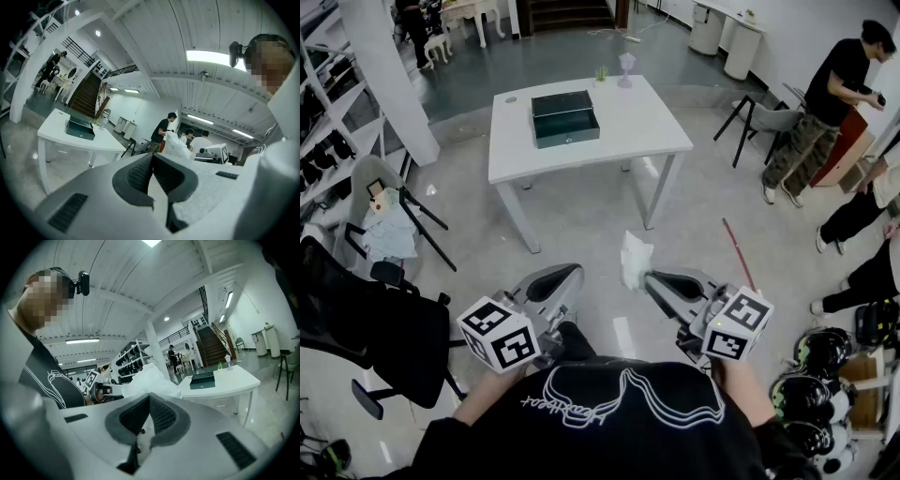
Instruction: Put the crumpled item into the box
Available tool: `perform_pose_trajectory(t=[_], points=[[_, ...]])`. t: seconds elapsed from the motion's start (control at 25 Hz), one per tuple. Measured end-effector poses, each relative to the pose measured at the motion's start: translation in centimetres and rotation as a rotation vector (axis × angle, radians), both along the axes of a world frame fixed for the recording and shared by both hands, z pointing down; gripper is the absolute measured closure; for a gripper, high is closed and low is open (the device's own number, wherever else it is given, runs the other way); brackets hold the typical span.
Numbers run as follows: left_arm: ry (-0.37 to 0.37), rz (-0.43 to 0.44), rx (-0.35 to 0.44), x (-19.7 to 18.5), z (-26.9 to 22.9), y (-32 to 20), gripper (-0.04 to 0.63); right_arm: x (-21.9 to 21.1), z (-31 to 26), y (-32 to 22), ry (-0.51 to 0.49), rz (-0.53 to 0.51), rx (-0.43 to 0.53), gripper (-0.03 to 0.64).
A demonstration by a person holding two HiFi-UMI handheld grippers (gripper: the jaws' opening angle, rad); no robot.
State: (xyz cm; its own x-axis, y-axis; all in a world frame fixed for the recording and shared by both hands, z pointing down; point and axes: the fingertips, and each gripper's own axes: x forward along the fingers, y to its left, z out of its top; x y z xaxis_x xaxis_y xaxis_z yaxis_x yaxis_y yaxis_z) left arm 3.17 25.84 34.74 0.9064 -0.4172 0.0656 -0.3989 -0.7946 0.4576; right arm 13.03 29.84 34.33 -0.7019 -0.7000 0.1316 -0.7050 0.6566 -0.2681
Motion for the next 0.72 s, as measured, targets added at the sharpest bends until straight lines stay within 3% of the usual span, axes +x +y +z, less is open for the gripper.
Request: perform_pose_trajectory(t=[0.32, 0.72], points=[[-0.011, 0.015, -0.004, 0.9, 0.3, -2.2, 0.591, 0.9, 0.1, -2.2, -0.016, 0.015, 0.001, 0.614], [-0.025, 0.065, 0.003, 2.0, 0.9, -9.5, 0.591, 1.8, 1.4, -9.2, -0.029, 0.084, 0.002, 0.614]])
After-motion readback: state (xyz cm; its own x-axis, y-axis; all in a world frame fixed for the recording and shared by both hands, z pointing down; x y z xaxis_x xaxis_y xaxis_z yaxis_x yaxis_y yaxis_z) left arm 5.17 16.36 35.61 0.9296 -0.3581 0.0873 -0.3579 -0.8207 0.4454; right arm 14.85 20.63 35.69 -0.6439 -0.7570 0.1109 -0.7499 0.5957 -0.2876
